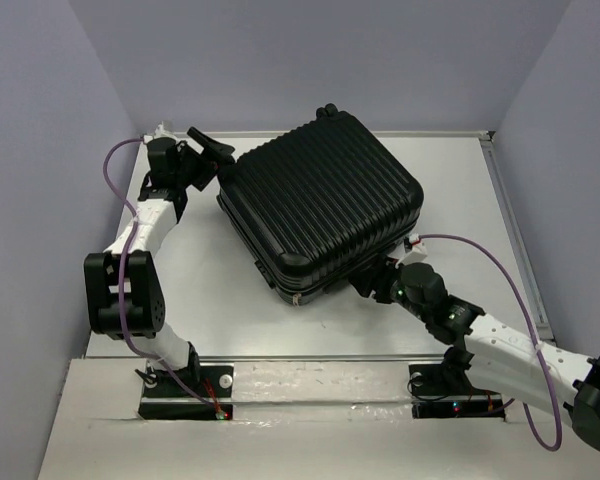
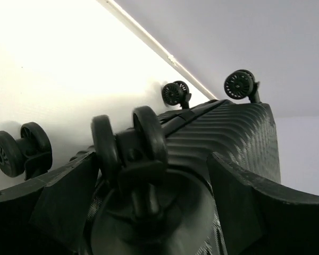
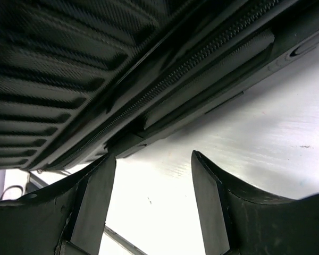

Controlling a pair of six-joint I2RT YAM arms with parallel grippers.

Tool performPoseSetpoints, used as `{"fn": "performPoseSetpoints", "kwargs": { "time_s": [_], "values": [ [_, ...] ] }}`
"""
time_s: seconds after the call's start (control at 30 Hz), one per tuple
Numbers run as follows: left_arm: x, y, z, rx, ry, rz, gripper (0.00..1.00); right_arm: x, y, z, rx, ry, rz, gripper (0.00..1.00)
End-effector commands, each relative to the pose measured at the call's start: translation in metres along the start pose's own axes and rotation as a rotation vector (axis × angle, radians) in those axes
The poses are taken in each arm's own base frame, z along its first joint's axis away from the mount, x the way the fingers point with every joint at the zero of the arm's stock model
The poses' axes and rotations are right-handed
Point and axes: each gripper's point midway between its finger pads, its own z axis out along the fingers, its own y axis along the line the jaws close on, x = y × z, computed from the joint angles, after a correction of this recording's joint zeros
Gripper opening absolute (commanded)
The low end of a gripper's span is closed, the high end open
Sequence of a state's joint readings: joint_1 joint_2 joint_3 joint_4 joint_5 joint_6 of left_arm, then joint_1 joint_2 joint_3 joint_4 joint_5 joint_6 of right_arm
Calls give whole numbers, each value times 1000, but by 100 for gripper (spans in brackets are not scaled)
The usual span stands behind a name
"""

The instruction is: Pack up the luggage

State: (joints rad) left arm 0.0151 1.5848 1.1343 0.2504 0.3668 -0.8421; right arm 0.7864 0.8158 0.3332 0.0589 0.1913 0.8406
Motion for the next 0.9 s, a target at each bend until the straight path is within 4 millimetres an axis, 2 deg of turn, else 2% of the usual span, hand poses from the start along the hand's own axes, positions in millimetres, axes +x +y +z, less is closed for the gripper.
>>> {"fn": "performPoseSetpoints", "kwargs": {
  "time_s": [0.0, 0.2, 0.3, 0.53, 0.6, 0.63, 0.7, 0.77, 0.8, 0.83, 0.87],
  "values": [
    [-15, -21, 7, 65, -17, 5, 93, -2, 8, -2, -58, -13, -4, 64],
    [-21, -26, 10, 88, -36, -7, 85, 6, 0, -4, -56, -4, 8, 64],
    [-21, -28, 13, 99, -38, -19, 75, 7, -2, -4, -51, -3, 9, 65],
    [-23, -26, 23, 103, -28, -32, 63, 12, -7, 4, -10, 26, -9, 71],
    [-22, -27, 23, 111, -26, -29, 47, 9, -10, 7, 9, 20, -18, 71],
    [-24, -27, 22, 109, -31, -28, 29, 2, -8, 8, 11, 4, -22, 71],
    [-27, -24, 17, 100, -52, -26, 8, -9, -11, 11, 28, -21, -34, 63],
    [-34, -27, 8, 101, -96, -23, 6, -22, -9, 16, 30, -34, -49, 54],
    [-29, -17, 4, 80, -100, -34, 6, -31, -10, 19, 20, -44, -67, 45],
    [-34, -26, -9, 98, -130, -38, 6, -38, -7, 22, 6, -50, -83, 38],
    [-27, -12, -14, 69, -148, -58, 6, -46, -3, 29, -8, -46, -95, 30]
  ]
}}
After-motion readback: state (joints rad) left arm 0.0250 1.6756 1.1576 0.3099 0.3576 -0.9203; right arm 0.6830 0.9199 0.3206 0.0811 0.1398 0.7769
